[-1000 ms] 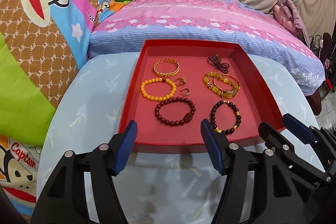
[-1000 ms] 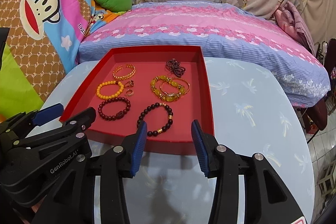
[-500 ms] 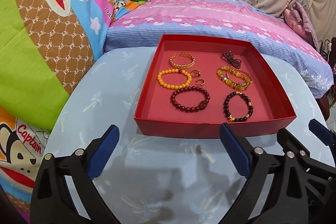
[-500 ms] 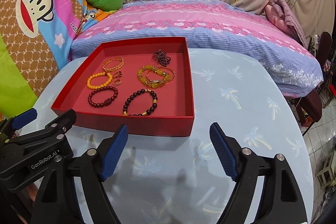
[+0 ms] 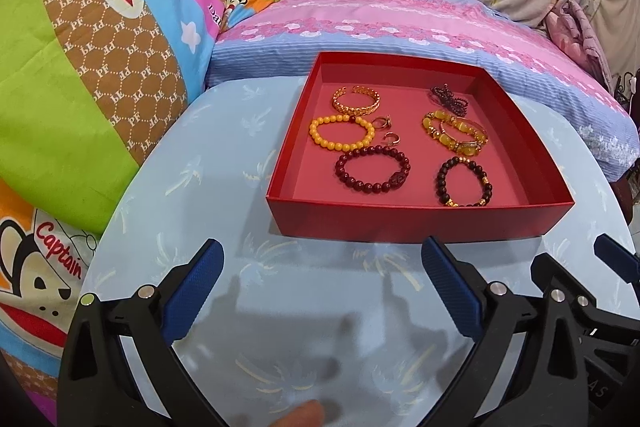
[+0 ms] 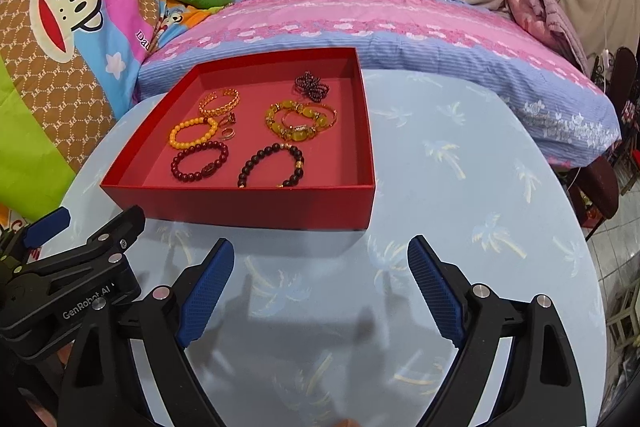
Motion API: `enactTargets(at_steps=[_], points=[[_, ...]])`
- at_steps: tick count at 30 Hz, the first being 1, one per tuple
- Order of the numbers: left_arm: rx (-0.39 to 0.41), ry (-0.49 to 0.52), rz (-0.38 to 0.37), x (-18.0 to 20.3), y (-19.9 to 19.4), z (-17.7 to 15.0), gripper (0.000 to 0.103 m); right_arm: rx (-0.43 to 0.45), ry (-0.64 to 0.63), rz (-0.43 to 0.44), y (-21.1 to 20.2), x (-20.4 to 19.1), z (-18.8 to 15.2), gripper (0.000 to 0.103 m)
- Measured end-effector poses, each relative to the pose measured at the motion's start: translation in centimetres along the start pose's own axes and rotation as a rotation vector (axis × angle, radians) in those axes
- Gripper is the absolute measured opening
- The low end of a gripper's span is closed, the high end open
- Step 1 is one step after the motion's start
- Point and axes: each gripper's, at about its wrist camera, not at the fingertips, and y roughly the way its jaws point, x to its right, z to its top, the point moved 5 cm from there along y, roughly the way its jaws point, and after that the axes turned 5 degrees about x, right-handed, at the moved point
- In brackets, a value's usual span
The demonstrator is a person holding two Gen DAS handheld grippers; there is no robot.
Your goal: Organize jewelry
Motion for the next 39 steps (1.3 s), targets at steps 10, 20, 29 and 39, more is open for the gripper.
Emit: enactTargets(at_steps=[10,20,29,39], points=[[0.006,0.004,0.016,-0.4,0.1,-0.5,0.096,0.022,-0.016,-0.015,-0.1,-0.2,-0.5,0.091],[-0.013,-0.015,0.021,-0.8,0.6,-0.8,0.096,-0.018,-0.001,0.018,0.8,-0.3,-1.1,0.096],[-0.017,-0.017,0.022,-0.8,0.8,-0.8,0.096,-0.013,-0.001,0.001,0.9,-0.3,-1.2,0.096],[-0.024,-0.012,0.018,-0.5,1.0,-0.8,0.096,-0.016,0.01,-0.01,0.9,0.0,-1.2,0.096]])
